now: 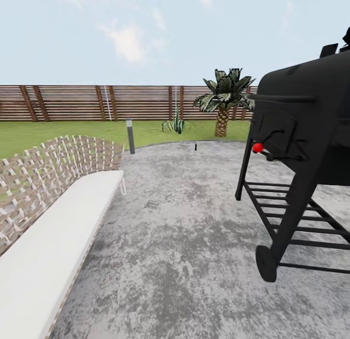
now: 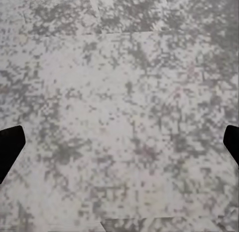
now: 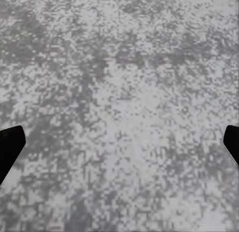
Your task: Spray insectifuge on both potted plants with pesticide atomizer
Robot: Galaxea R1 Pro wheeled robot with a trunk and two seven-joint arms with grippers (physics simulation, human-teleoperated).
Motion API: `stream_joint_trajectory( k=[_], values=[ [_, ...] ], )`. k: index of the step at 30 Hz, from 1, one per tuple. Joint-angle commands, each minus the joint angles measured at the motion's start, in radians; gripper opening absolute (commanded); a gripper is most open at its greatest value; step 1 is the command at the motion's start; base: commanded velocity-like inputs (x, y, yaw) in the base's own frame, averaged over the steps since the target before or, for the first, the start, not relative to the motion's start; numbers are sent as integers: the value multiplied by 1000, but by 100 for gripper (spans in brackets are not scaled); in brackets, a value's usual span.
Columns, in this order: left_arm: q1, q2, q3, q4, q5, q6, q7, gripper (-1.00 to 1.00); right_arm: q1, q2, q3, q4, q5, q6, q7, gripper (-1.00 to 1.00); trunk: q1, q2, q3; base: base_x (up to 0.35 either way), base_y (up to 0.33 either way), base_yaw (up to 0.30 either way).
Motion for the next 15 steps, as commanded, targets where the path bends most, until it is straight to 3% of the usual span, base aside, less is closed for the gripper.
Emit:
stream_joint_trajectory(
  k=[1,15],
  values=[
    [-1,0,1,1,0,-3,1,100,0,0,0,1,1,-3,0,100,0,0,-1,338,0,0],
    [-1,0,1,1,0,-3,1,100,0,0,6,2,2,-2,0,100,0,0,-1,338,0,0]
  ],
)
